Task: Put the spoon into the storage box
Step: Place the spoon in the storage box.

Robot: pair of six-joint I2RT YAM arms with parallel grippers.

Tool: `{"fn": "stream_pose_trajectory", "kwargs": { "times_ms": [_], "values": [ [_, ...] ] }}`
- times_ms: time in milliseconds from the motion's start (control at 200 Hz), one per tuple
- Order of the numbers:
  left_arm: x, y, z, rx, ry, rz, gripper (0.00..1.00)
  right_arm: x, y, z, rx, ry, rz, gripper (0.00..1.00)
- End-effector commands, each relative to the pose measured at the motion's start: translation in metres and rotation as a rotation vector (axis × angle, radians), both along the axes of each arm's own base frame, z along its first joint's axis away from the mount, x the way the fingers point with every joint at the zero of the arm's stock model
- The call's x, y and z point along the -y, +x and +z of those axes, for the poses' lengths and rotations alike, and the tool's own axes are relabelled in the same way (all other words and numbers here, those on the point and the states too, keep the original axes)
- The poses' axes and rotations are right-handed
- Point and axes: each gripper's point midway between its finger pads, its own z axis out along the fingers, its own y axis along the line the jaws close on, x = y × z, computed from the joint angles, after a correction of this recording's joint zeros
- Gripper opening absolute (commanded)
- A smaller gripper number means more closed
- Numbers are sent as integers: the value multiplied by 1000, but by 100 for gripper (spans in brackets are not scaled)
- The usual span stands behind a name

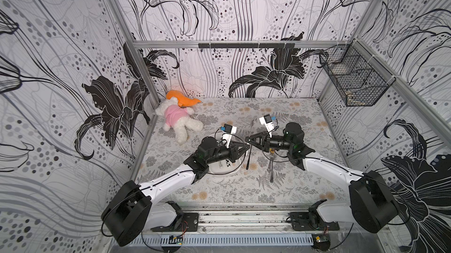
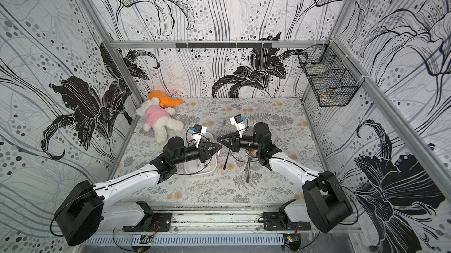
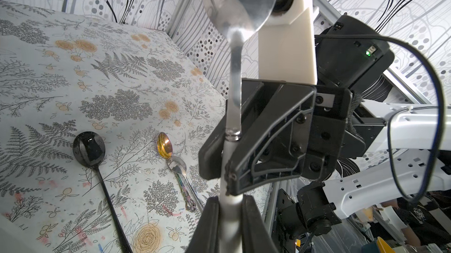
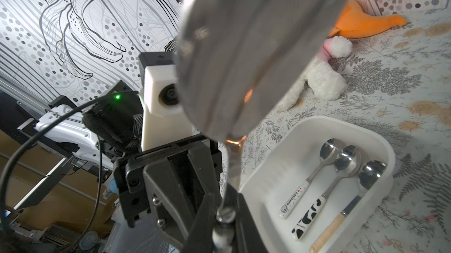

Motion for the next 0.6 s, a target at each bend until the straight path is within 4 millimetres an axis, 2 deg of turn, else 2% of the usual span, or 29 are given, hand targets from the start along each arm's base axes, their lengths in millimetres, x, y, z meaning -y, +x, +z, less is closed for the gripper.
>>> {"fn": "stream_pose_trajectory", "kwargs": {
  "times_ms": [0,160,195,260,305,361,456,596],
  "values": [
    [1,-2,14,46,-47,-27,0,-4,-1,19,46,40,24,0],
    [-6,1,15,42,-39,4,0,-4,6,23,25,38,-8,0],
    [-9,3,14,33,-30,22,13,-5,10,21,9,26,-24,0],
    [-14,6,12,21,-5,55,47,-5,20,16,-17,-6,-60,0],
    [-19,8,10,14,15,87,58,-5,27,11,-39,-29,-87,0],
    [-31,12,8,5,44,158,67,-4,39,2,-77,-71,-142,0],
    [-65,25,-2,-19,134,359,72,-3,55,-15,-138,-129,-213,0],
    [-147,45,-26,-121,370,801,72,-17,70,-40,-195,-269,-284,0]
  ]
}}
